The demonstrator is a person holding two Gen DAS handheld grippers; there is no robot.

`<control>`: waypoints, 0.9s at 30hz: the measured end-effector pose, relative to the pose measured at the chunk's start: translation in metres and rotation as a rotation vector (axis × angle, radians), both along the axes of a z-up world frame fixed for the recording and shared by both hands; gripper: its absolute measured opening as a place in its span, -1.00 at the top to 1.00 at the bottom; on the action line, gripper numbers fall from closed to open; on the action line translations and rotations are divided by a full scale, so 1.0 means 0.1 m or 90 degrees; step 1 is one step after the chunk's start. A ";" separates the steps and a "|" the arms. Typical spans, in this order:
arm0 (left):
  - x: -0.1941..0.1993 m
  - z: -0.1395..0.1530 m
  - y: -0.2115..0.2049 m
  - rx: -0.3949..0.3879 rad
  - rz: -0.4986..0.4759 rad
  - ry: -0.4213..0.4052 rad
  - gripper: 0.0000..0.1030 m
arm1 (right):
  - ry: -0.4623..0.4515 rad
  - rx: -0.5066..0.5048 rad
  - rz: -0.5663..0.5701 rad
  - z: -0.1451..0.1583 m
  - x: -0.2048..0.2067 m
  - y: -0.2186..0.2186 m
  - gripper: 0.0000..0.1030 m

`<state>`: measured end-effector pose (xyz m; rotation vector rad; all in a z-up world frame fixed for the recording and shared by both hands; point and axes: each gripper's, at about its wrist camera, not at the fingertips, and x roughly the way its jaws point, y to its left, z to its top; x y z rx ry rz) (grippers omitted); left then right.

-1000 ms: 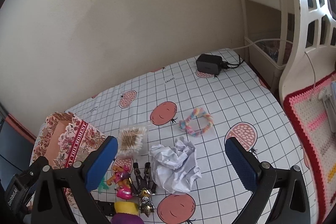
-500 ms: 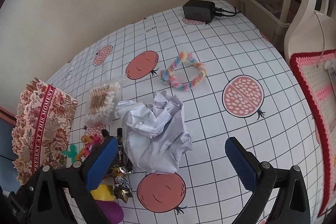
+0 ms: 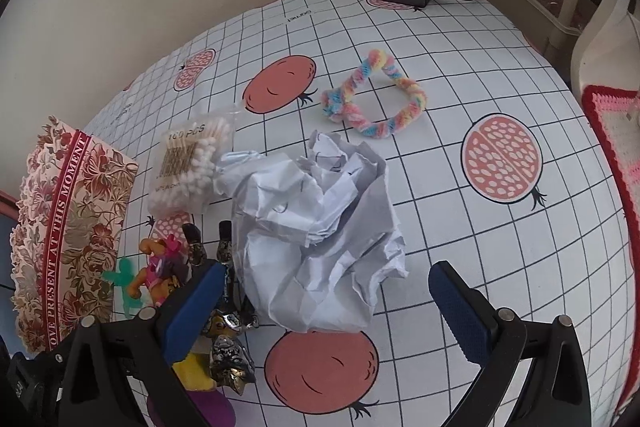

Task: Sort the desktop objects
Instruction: 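Move the right gripper to the crumpled white paper while the left gripper approaches the black toy car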

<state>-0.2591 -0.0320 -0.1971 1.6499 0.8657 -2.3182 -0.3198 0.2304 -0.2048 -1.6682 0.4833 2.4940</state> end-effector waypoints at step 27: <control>-0.02 -0.07 0.00 0.014 0.003 -0.026 -1.00 | 0.019 0.039 -0.011 -0.07 -0.07 -0.04 -0.99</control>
